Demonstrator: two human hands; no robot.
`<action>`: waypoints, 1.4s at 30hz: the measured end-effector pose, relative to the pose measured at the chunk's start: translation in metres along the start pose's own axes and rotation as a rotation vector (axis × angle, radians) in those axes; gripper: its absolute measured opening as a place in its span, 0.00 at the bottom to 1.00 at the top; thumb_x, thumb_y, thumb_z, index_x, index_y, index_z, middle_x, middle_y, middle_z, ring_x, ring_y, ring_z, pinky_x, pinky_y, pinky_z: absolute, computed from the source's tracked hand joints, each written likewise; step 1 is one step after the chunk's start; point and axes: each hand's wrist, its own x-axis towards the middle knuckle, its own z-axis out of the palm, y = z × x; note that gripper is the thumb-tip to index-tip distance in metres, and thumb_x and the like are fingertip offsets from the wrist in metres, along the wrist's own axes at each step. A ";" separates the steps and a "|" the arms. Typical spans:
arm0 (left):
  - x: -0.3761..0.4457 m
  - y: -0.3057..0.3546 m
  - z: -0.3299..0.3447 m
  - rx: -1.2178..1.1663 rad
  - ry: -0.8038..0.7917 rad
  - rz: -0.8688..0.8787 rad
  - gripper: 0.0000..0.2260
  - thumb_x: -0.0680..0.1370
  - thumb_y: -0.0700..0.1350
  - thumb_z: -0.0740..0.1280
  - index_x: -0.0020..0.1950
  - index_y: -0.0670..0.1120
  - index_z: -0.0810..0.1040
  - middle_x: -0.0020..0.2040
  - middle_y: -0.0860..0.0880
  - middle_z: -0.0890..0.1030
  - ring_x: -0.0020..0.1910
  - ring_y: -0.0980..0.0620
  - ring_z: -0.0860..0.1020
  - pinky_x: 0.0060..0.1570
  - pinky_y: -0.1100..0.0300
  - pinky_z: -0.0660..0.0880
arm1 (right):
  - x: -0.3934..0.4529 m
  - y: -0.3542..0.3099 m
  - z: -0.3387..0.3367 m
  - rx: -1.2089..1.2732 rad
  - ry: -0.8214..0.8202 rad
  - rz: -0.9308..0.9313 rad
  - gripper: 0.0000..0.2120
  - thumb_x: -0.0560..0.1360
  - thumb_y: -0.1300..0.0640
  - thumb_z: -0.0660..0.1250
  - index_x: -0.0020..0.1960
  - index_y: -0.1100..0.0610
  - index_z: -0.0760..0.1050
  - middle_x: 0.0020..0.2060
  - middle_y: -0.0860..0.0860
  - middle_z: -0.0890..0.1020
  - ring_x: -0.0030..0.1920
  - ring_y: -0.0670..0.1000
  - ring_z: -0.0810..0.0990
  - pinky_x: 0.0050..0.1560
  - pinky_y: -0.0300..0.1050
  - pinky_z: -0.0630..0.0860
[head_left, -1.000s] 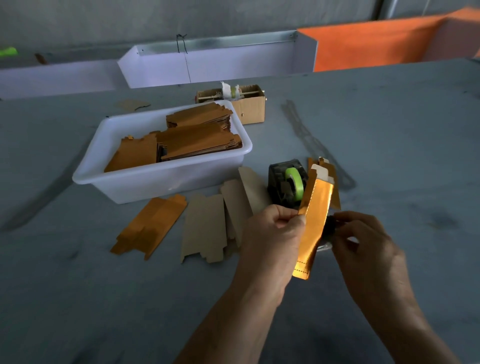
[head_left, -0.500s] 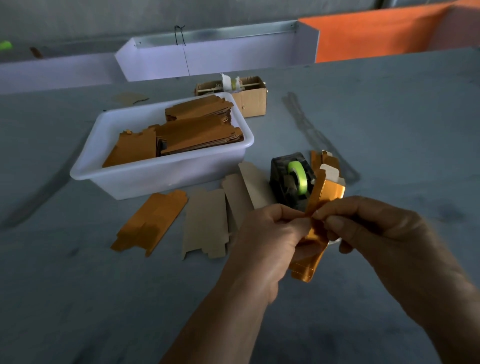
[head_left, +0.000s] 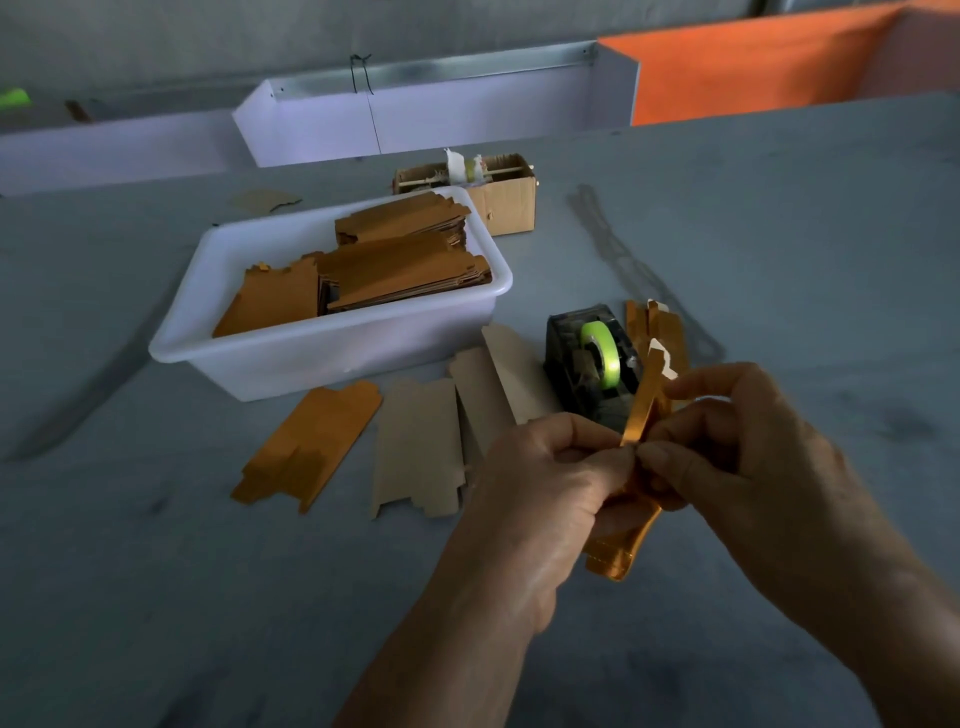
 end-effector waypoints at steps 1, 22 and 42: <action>0.000 0.000 -0.001 0.006 -0.003 -0.001 0.02 0.76 0.36 0.69 0.44 0.41 0.81 0.39 0.44 0.85 0.38 0.49 0.85 0.38 0.61 0.81 | 0.000 -0.001 0.000 -0.015 0.004 0.009 0.15 0.70 0.59 0.72 0.47 0.46 0.68 0.36 0.38 0.82 0.33 0.38 0.80 0.34 0.27 0.73; -0.010 -0.019 0.013 0.058 0.203 0.116 0.10 0.77 0.39 0.67 0.36 0.46 0.80 0.35 0.49 0.85 0.37 0.52 0.85 0.39 0.60 0.82 | -0.010 -0.022 0.009 -0.433 0.065 0.047 0.15 0.72 0.52 0.70 0.49 0.50 0.64 0.35 0.46 0.79 0.34 0.45 0.76 0.32 0.41 0.73; -0.021 -0.006 0.000 0.243 0.107 0.103 0.06 0.79 0.43 0.65 0.44 0.43 0.79 0.40 0.46 0.85 0.36 0.55 0.84 0.35 0.64 0.80 | -0.011 0.006 0.004 0.457 -0.020 0.214 0.13 0.59 0.56 0.71 0.43 0.50 0.81 0.36 0.54 0.85 0.37 0.52 0.84 0.37 0.40 0.79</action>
